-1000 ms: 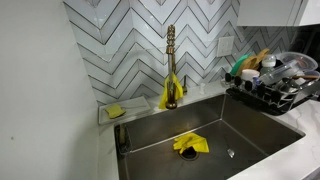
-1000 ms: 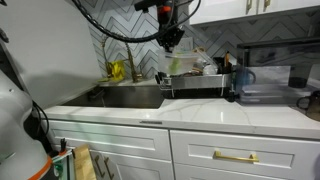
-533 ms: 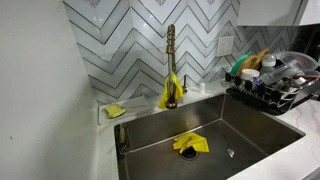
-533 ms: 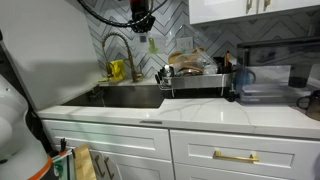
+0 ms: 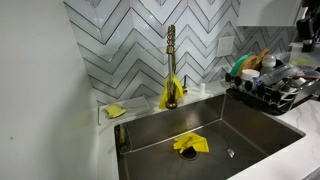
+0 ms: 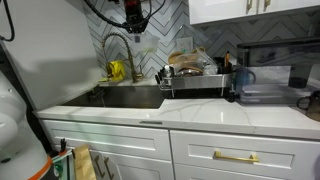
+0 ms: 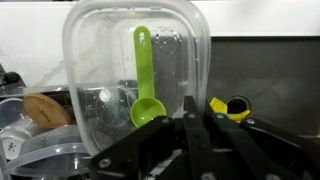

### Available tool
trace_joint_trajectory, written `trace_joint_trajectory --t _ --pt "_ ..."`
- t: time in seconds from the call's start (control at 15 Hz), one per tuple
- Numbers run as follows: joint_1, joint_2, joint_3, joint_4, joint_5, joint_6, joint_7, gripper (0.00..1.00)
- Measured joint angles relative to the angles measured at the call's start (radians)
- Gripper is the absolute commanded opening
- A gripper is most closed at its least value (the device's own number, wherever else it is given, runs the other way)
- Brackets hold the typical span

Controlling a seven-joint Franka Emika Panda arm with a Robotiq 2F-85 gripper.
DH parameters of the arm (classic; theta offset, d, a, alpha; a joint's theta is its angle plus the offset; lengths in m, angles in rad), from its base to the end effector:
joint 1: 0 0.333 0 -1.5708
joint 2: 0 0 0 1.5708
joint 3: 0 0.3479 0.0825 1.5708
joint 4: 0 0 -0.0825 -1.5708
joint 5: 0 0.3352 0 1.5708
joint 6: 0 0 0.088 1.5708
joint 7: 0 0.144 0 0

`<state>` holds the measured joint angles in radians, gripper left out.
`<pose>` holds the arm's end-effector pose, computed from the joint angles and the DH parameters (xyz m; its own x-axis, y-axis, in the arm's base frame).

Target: Put the spoon inside the container then put the container inside the sink

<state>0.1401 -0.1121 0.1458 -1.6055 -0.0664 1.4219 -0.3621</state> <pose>0.4321 0.1211 0.6461 0.8004 0.5916 -0.0966 0.5976 -0.8001 0.0515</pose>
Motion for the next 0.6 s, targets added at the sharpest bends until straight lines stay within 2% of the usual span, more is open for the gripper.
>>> trace_joint_trajectory --t 0.2,0.27,0.4,0.6 --pt "0.0 0.002 -0.001 0.004 0.0 -0.002 -0.003 0.07" --pt "0.0 0.002 -0.001 0.005 0.0 -0.002 -0.003 0.02" --pt "0.0 0.002 -0.001 0.006 0.0 -0.003 -0.003 0.02" --pt "0.018 0.008 0.013 0.017 0.008 0.019 -0.062 0.02"
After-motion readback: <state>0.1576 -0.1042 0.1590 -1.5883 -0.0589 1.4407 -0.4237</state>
